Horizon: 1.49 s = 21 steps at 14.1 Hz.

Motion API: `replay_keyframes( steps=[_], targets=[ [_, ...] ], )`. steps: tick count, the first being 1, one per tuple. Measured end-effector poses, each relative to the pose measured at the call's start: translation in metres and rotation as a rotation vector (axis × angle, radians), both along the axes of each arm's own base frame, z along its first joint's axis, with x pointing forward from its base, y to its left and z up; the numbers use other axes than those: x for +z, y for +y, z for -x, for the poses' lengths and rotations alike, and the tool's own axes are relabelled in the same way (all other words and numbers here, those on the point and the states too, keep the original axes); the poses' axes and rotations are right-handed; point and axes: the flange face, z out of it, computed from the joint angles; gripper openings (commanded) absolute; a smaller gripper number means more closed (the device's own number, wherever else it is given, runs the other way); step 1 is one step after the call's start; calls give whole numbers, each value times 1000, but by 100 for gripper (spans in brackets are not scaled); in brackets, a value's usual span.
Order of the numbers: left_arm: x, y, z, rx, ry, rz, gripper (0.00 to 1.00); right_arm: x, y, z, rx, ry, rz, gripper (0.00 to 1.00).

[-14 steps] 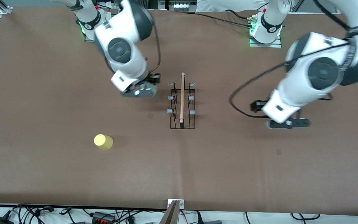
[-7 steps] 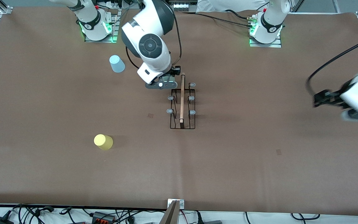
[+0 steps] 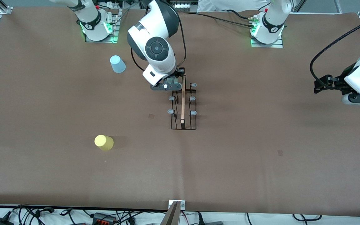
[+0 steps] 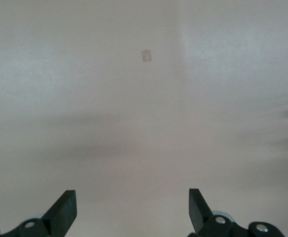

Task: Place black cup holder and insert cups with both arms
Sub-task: 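Lower the blue cup onto a rack peg and open the right gripper, then move the right gripper to the yellow cup and grasp it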

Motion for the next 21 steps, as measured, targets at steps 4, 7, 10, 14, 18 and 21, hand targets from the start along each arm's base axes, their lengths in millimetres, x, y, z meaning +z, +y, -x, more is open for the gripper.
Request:
replay_keyframes(
  steps=[4,7,10,14,18,21],
  targets=[
    [2,-7,3,-10,-1,2,100,-17,2,-3,-4,1,4,33],
    [2,-9,3,-14,-2,2,100,-24,6,-7,-7,-5,0,34],
    [1,-6,3,-10,-1,1,100,-31,9,-10,-7,-1,4,100],
    [1,-2,2,-1,-2,1,100,-26,11,-14,-10,-11,-4,100],
    [1,-1,2,0,-1,1,100,6,-30,-65,-127,-78,6,100],
    [1,0,2,1,-1,1,100,12,-127,-134,-291,-121,62,100]
  ],
)
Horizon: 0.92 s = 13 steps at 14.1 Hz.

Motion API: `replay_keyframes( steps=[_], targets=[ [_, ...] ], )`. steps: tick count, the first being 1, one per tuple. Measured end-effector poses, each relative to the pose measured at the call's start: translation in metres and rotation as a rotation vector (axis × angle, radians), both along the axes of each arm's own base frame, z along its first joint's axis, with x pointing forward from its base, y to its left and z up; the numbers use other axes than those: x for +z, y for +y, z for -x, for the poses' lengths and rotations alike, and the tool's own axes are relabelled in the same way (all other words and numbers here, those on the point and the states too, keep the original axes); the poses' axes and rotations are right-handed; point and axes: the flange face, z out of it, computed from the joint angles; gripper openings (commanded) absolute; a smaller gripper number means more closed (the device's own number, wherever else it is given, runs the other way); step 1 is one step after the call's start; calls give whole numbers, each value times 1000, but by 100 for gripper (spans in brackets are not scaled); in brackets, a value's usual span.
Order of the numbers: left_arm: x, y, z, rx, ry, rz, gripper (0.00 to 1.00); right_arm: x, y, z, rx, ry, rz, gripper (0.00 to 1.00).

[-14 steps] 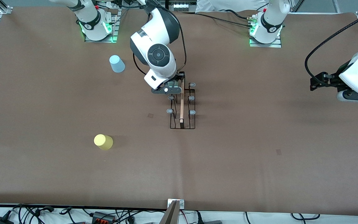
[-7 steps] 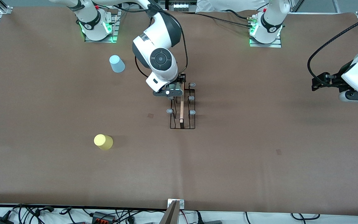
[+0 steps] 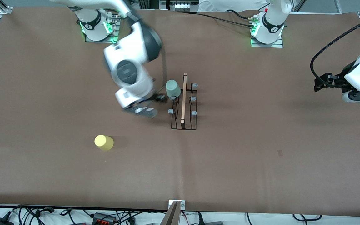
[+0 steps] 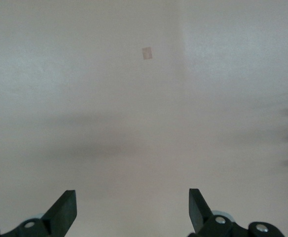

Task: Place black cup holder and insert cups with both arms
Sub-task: 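Move the right gripper to the yellow cup and grasp it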

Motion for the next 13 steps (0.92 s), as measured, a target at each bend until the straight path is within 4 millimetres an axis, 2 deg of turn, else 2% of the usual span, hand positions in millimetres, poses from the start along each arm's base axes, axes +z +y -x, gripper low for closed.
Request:
replay_keyframes(
  steps=[3,5,6,10,13],
  targets=[
    [0,1,0,1,0,0,100,-16,-105,-58,-57,-41,7,100],
    [0,1,0,1,0,0,100,-37,-158,-82,15,-56,2,100],
    [0,1,0,1,0,0,100,-49,-175,-90,55,-58,2,100],
    [0,1,0,1,0,0,100,-78,-205,-122,165,-115,7,100],
    [0,1,0,1,1,0,100,-98,-205,-127,196,-102,13,100]
  ],
)
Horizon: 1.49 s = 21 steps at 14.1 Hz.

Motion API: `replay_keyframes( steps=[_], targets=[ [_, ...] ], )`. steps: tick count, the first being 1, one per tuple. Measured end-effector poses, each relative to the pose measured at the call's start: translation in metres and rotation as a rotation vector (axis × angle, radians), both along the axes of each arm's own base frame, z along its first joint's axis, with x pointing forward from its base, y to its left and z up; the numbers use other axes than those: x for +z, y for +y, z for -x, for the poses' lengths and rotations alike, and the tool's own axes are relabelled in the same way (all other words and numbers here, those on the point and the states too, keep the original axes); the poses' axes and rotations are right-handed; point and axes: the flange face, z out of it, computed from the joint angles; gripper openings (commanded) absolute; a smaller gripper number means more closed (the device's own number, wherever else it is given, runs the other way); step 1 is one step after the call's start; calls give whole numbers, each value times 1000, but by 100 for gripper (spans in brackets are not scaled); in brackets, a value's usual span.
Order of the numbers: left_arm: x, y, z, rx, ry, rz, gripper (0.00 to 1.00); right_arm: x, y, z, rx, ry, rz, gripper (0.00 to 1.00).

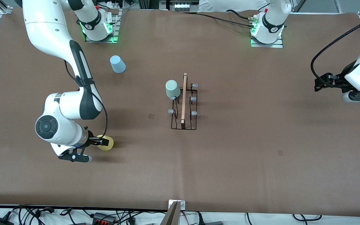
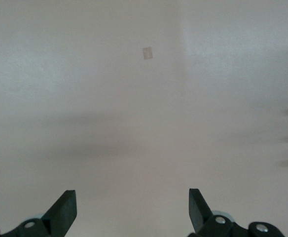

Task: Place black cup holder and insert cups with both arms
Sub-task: 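Move the right gripper to the yellow cup and grasp it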

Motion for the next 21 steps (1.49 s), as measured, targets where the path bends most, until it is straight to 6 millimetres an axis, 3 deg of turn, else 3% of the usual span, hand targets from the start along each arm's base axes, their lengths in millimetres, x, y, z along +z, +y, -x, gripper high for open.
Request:
replay_keyframes(
  steps=[8,9,12,13,15,18,19,21],
  targets=[
    [0,2,0,3,0,0,100,-31,1,3,85,40,9,100],
    [0,2,0,4,0,0,100,-33,1,3,89,43,10,91],
    [0,2,0,4,0,0,100,-38,1,3,95,48,12,47],
    [0,2,0,4,0,0,100,-39,1,3,96,49,12,36],
    [0,2,0,4,0,0,100,-36,2,2,98,45,12,29],
    [0,2,0,4,0,0,100,-18,10,1,111,72,6,27],
    [0,2,0,4,1,0,100,0,17,2,121,85,-2,27],
    [0,2,0,4,1,0,100,62,46,9,162,95,-36,27]
  ],
)
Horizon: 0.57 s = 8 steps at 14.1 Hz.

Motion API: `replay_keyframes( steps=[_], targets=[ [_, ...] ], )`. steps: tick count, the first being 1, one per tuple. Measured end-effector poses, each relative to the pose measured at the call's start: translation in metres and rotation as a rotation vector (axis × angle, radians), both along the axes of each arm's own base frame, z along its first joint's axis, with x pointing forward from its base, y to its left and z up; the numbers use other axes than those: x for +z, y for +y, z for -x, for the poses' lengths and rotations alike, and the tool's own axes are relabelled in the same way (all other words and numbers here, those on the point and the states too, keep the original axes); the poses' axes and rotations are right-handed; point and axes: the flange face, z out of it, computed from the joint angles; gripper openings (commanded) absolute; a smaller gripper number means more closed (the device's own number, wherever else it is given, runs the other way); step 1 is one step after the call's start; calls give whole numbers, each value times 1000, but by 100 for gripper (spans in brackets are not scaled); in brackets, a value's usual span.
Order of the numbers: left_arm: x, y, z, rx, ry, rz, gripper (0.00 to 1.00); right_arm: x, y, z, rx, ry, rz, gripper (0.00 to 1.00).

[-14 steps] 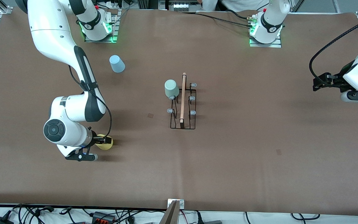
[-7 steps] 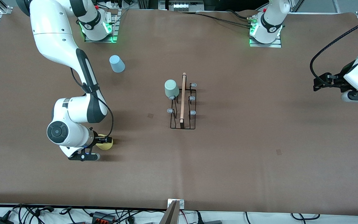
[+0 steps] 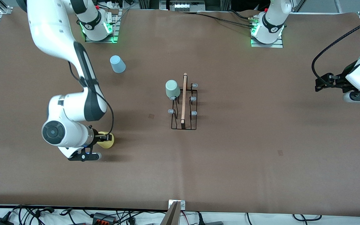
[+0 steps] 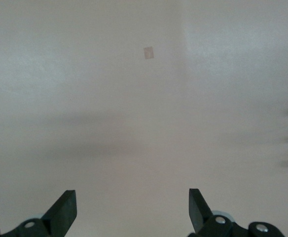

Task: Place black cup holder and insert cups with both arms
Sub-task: 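Carry the yellow cup to the rack and lower it onto a peg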

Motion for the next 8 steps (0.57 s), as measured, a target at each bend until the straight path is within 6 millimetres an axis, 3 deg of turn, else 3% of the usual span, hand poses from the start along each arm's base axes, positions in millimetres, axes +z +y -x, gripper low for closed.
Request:
replay_keyframes(
  steps=[2,3,6,8],
  targets=[
    [0,0,0,0,0,0,100,58,49,21,6,3,-28,27],
    [0,0,0,0,0,0,100,74,79,34,-6,-3,-33,27],
    [0,0,0,0,0,0,100,83,171,78,-31,-9,-21,27],
    [0,0,0,0,0,0,100,84,220,105,-48,-26,-22,27]
  ],
)
